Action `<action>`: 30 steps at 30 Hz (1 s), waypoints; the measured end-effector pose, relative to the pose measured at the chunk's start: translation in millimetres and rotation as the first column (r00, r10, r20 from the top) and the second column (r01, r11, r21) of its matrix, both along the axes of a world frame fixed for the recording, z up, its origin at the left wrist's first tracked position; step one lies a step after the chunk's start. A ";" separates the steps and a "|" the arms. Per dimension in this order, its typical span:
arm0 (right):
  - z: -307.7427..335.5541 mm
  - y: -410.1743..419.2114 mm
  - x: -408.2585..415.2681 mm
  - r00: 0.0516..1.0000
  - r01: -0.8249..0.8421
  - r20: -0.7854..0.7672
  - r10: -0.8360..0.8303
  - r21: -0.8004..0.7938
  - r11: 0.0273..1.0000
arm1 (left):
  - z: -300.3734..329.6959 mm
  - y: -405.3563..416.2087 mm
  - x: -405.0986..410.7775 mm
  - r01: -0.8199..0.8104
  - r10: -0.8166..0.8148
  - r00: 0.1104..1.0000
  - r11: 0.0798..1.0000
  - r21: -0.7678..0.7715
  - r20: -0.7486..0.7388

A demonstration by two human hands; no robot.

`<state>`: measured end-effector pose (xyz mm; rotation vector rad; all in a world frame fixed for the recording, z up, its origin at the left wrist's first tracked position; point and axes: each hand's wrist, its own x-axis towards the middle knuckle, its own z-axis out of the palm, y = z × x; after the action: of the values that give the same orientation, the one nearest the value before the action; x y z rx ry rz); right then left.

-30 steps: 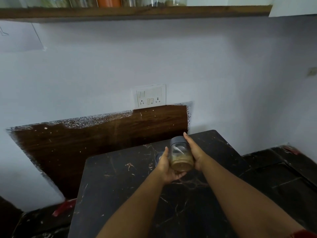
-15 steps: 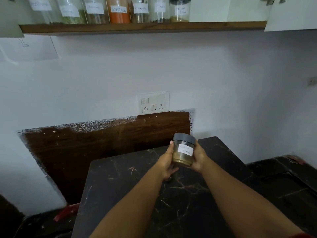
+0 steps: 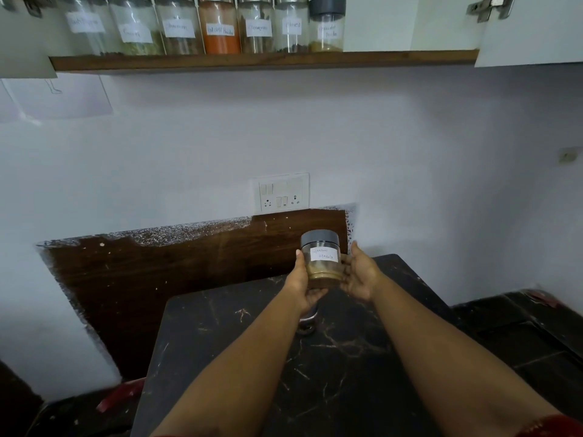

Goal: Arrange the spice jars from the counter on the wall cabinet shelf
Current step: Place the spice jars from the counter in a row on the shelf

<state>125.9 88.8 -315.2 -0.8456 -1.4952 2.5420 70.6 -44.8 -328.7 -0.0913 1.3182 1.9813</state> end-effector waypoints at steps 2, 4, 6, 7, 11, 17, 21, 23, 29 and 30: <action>9.6 3.5 1.2 0.998 -0.066 0.003 0.066 0.136 0.989 | 8.5 4.5 -4.8 -0.015 0.014 0.999 1.000 -0.010 -0.051; 26.4 8.0 1.8 0.989 -0.138 -0.014 0.147 0.264 0.955 | 20.6 13.0 -11.4 -0.019 0.017 0.989 1.000 -0.011 -0.145; 44.9 11.6 -1.5 0.978 -0.164 -0.051 0.202 0.405 0.899 | 42.8 22.6 -15.4 0.002 0.000 0.972 1.000 0.008 -0.235; 58.7 13.7 -4.6 0.977 -0.138 -0.079 0.200 0.479 0.867 | 59.6 30.1 -18.6 0.021 -0.012 0.960 0.999 0.028 -0.281; 124.5 25.4 -18.6 0.954 0.066 -0.271 0.124 0.599 0.798 | 135.6 54.1 -31.2 0.105 -0.042 0.892 0.988 0.116 -0.451; 250.8 61.9 -29.8 0.850 0.270 -0.512 0.124 0.625 0.732 | 263.8 85.5 -46.6 0.194 -0.033 0.716 0.969 0.154 -0.697; 331.8 83.0 -40.0 0.752 0.367 -0.641 0.150 0.597 0.713 | 350.1 106.2 -53.1 0.138 0.062 0.567 0.976 0.169 -0.821; 362.5 92.0 -50.0 0.721 0.376 -0.668 0.187 0.603 0.704 | 380.4 111.3 -61.4 0.078 0.089 0.485 0.986 0.145 -0.870; 411.7 135.3 -89.0 0.772 0.488 -0.624 0.122 0.704 0.516 | 408.2 111.2 -96.3 -0.509 -0.103 -0.058 0.859 -0.059 -0.993; 414.1 145.2 -95.7 0.791 0.497 -0.603 0.103 0.731 0.467 | 401.4 110.8 -107.3 -0.627 -0.257 -0.133 0.770 -0.120 -0.957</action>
<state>30.1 234.0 98.9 -0.0362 -1.9125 1.2510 -36.7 65.9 72.7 1.3888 3.1293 1.4974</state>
